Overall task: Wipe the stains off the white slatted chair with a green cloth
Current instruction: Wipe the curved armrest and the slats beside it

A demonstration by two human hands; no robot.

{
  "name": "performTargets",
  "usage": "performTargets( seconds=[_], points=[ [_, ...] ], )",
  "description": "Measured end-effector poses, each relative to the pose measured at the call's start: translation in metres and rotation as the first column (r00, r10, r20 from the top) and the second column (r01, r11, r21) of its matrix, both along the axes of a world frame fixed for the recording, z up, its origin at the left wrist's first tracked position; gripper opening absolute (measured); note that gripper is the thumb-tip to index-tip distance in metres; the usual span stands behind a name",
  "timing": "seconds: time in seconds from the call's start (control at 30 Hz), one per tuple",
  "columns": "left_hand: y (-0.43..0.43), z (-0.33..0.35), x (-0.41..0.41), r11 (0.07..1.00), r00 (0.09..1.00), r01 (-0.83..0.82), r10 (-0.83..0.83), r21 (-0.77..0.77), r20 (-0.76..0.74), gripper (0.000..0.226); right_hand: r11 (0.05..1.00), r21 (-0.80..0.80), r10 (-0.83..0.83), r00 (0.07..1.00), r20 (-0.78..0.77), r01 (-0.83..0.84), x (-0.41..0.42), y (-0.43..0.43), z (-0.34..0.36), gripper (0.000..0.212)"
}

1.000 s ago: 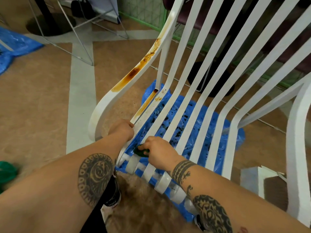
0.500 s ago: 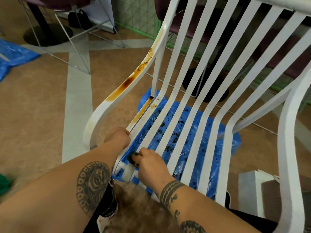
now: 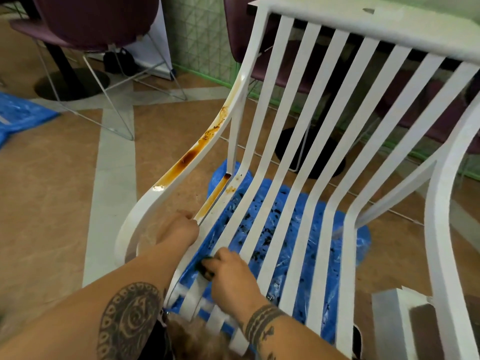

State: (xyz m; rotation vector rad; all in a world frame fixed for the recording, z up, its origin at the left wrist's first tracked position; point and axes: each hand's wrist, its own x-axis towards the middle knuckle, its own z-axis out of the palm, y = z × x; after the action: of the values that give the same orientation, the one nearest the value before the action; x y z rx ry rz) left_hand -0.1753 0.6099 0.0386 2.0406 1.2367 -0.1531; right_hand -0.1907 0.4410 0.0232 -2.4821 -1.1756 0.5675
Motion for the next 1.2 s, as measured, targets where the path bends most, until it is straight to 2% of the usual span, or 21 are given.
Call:
performTargets(
  seconds=[0.1,0.13,0.2,0.27,0.33,0.5,0.6,0.73,0.87,1.07,1.13,1.2],
  points=[
    [0.002,-0.001,0.019,0.999,0.995,-0.045,0.047,-0.015,0.086,0.036,0.980,0.011,0.195,0.962,-0.191,-0.196,0.010,0.002,0.009,0.037],
    [0.003,-0.003,0.028,0.998,0.991,-0.056,0.059,-0.025,0.119,0.036,0.983,0.027,0.184,0.948,-0.258,-0.183,0.023,0.002,0.010,0.032],
    [0.006,-0.010,0.045,0.996,0.980,-0.084,0.090,-0.037,0.180,0.034,0.995,0.088,-0.017,0.950,-0.310,0.046,0.060,0.001,0.011,0.029],
    [0.008,-0.018,0.060,0.995,0.975,-0.092,0.096,-0.028,0.199,0.031,0.950,0.140,-0.235,0.935,-0.265,0.279,0.105,-0.002,0.005,0.031],
    [0.010,-0.028,0.072,0.995,0.971,-0.097,0.099,-0.024,0.220,0.028,0.915,0.160,-0.345,0.923,-0.169,0.371,0.147,-0.003,-0.006,0.033],
    [0.016,-0.053,0.099,0.999,0.974,-0.041,0.046,-0.024,0.223,0.026,0.862,0.223,-0.476,0.878,0.049,0.455,0.240,0.018,-0.030,0.037],
    [0.018,-0.065,0.104,0.999,0.979,-0.038,0.037,0.001,0.201,0.027,0.894,0.126,-0.447,0.878,0.171,0.430,0.268,0.033,-0.048,0.044],
    [0.019,-0.068,0.105,0.996,0.979,-0.090,0.086,0.015,0.185,0.032,0.926,-0.020,-0.358,0.895,0.268,0.376,0.251,0.042,-0.057,0.052],
    [0.018,-0.064,0.101,0.987,0.974,-0.160,0.160,-0.014,0.163,0.035,0.940,-0.053,-0.320,0.924,0.211,0.338,0.233,0.036,-0.050,0.047],
    [-0.004,-0.028,0.083,0.991,0.973,-0.133,0.134,-0.019,0.186,0.030,0.980,-0.100,-0.161,0.980,0.118,0.173,0.150,0.023,-0.029,0.053],
    [-0.013,-0.017,0.073,0.995,0.979,-0.099,0.103,-0.031,0.178,0.020,0.982,-0.125,-0.130,0.987,0.098,0.142,0.124,0.022,-0.022,0.048],
    [-0.020,-0.004,0.059,0.997,0.980,-0.072,0.077,-0.031,0.181,0.021,0.984,-0.141,-0.104,0.993,0.055,0.111,0.100,0.018,-0.009,0.040]
  ],
)
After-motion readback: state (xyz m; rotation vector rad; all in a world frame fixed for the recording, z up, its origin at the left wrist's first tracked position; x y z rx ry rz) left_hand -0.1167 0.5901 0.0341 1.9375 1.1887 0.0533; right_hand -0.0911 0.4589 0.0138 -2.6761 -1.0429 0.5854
